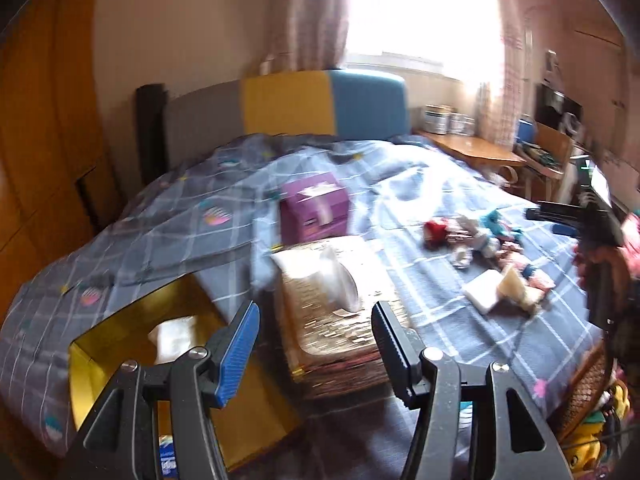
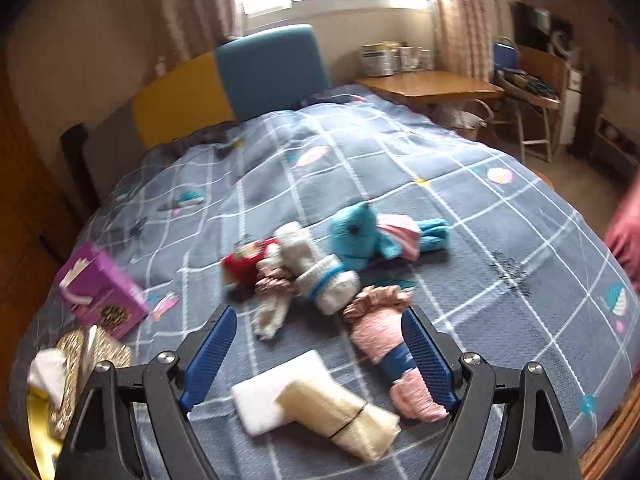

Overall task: Organize soft objects
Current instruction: 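Grasp the cream mesh loofah with the right tool while the left tool returns to the pile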

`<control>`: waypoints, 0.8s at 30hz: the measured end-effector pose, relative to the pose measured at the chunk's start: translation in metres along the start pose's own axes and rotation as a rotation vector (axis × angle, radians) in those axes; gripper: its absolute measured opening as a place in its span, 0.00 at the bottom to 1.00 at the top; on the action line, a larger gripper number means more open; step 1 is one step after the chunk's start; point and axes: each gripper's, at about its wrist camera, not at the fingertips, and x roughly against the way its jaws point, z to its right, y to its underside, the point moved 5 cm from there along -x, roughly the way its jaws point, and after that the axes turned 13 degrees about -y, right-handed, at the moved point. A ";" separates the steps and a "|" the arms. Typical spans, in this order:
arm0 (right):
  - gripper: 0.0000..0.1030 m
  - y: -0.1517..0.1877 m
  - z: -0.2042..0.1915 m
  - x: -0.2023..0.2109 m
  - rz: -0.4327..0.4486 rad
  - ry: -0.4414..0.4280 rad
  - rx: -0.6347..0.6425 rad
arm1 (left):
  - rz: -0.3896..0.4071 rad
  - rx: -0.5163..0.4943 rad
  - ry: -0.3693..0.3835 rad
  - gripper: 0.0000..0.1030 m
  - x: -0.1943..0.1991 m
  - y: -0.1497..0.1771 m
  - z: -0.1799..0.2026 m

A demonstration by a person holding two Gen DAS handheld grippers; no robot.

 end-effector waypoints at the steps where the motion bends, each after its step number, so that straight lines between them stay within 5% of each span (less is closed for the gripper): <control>1: 0.83 -0.002 0.009 -0.002 0.012 0.020 -0.013 | 0.005 -0.018 0.014 0.57 0.001 -0.003 0.008; 5: 0.83 0.003 0.046 -0.007 0.038 0.061 -0.104 | 0.006 -0.088 0.068 0.57 -0.001 -0.010 0.043; 12: 0.82 0.011 0.076 -0.014 -0.002 -0.027 -0.310 | -0.015 -0.228 0.188 0.57 -0.013 -0.013 0.106; 19: 0.81 0.036 0.030 -0.046 -0.238 -0.196 -0.178 | -0.104 -0.282 0.260 0.57 -0.034 0.005 0.144; 24: 0.82 0.058 -0.012 -0.057 -0.466 -0.185 0.072 | -0.135 -0.320 0.289 0.57 -0.041 0.018 0.155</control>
